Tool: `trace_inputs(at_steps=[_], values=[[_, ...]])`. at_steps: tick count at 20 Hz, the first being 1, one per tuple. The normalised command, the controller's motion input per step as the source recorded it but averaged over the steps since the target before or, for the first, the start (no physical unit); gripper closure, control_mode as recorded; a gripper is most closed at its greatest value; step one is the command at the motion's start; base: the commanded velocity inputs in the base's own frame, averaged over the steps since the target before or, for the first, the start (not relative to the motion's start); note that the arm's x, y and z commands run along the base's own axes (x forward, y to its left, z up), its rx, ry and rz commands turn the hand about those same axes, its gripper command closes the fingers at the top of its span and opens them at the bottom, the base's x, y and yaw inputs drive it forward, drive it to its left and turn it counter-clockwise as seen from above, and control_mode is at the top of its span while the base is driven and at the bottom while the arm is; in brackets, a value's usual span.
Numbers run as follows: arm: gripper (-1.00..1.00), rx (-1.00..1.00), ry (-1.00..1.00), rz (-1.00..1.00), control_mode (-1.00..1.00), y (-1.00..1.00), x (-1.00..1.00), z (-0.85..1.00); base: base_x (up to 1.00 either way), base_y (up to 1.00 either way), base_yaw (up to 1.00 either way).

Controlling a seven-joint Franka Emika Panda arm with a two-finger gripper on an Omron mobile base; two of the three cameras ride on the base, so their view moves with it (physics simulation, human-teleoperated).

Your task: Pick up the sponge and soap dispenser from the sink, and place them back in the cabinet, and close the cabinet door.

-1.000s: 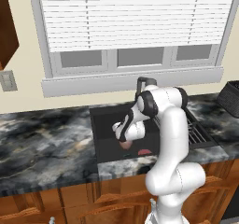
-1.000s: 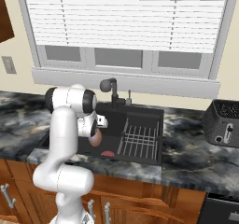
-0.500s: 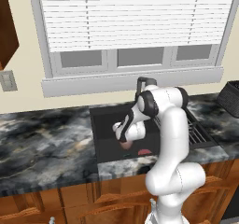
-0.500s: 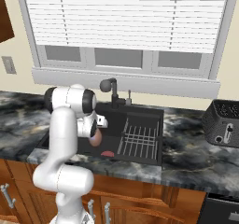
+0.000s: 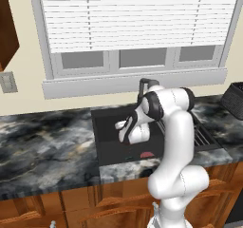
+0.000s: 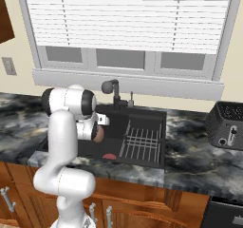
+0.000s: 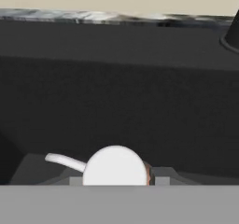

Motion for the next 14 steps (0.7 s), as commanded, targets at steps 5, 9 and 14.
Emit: trace_inputs(at_steps=[5, 9, 14], values=[[1.0, 0.0, 0.0, 0.0, -1.0, 0.0, -0.14, 0.6, 0.0, 0.0, 0.0], [1.0, 0.0, 0.0, 0.0, -1.0, 0.0, -0.17, 0.65, 0.0, 0.0, 0.0], [1.0, 0.0, 0.0, 0.0, -1.0, 0.0, -0.33, 0.54, 0.0, 0.0, 0.0]])
